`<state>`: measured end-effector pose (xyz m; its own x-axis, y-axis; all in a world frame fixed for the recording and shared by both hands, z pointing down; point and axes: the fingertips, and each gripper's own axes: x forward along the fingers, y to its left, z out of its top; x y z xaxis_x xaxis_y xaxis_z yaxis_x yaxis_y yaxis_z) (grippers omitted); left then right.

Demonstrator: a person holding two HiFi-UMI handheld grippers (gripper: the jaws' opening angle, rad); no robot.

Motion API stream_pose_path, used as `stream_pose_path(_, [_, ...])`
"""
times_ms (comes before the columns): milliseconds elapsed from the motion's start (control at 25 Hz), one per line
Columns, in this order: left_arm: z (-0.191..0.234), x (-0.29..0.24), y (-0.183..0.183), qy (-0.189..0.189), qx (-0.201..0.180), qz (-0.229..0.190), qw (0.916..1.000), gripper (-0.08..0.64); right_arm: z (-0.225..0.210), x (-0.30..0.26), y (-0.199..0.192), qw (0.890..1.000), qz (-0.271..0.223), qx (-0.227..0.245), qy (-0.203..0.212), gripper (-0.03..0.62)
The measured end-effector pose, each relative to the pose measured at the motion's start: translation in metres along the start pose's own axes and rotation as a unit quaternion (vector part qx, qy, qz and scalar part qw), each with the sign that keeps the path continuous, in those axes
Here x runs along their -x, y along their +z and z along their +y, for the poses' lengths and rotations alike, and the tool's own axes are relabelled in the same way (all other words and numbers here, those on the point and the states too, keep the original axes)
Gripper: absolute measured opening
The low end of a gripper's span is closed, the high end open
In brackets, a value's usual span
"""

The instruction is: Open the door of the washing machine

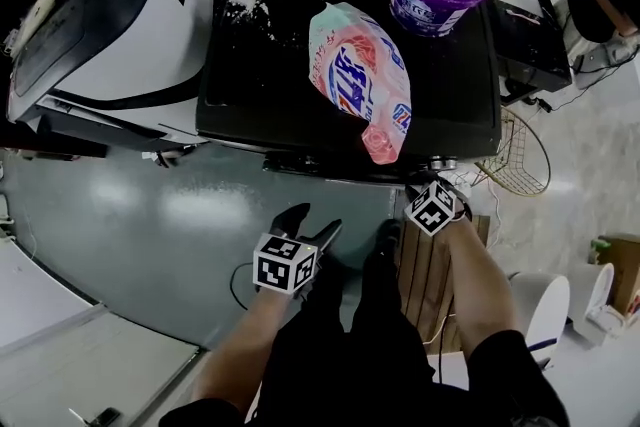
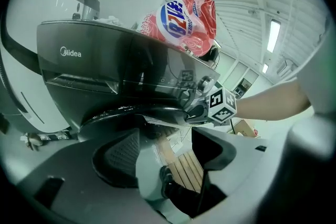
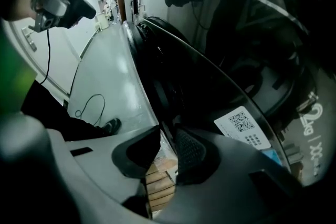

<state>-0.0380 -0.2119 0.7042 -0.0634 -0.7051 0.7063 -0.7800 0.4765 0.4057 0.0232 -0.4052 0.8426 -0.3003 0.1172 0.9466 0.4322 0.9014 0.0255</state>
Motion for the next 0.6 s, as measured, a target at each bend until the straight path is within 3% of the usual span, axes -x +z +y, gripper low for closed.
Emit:
stream_pose_path(200, [0.007,0.006,0.005,0.005,-0.004,-0.015,0.9999,0.316,0.086,0.0,-0.029,0.99,0.011,0.065,0.121,0.103])
stream_pose_path(360, [0.009,0.012,0.004,0.005,-0.009,-0.018,0.9998,0.314,0.128,0.004,-0.04,0.992,0.008,0.032,0.119,0.104])
stream_pose_path(600, [0.003,0.025,0.004,0.002,-0.013,-0.022,0.9997,0.314,0.156,0.01,-0.042,0.993,0.004,-0.032,0.112,0.103])
